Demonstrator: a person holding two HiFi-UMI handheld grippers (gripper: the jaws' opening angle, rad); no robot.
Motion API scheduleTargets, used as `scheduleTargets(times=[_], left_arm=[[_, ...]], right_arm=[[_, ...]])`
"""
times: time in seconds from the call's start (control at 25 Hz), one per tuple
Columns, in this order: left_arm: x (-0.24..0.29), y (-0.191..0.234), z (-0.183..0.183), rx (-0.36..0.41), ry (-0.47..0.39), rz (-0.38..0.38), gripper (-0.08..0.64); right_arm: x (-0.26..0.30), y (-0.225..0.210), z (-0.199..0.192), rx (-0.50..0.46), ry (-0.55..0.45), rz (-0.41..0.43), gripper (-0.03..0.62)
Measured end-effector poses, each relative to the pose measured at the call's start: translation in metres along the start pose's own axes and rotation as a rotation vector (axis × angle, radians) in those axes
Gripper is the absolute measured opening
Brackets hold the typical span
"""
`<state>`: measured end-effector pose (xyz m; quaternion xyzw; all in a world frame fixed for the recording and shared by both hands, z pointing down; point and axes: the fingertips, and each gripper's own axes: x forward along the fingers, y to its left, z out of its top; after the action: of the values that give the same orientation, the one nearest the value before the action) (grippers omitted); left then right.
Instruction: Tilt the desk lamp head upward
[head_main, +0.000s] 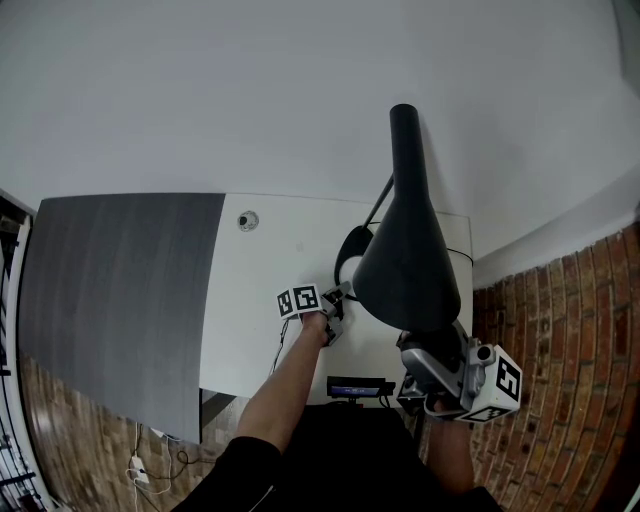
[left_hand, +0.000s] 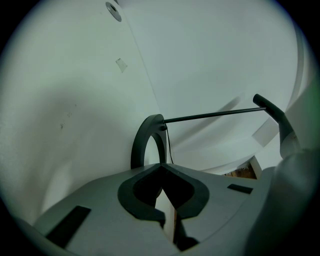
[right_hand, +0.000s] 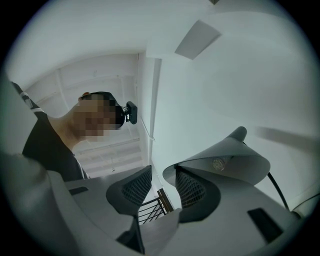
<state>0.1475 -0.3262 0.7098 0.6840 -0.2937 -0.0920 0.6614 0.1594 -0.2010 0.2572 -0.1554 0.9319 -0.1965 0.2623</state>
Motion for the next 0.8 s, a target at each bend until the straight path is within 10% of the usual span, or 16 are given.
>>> scheduleTargets(times=[0.8], left_arm=[[-0.0002, 0.0001, -0.0002, -0.001, 0.000, -0.001, 0.009]], right_arm=[[0.0042, 0.0051, 0.0065, -0.023, -0.008, -0.004, 0.138]])
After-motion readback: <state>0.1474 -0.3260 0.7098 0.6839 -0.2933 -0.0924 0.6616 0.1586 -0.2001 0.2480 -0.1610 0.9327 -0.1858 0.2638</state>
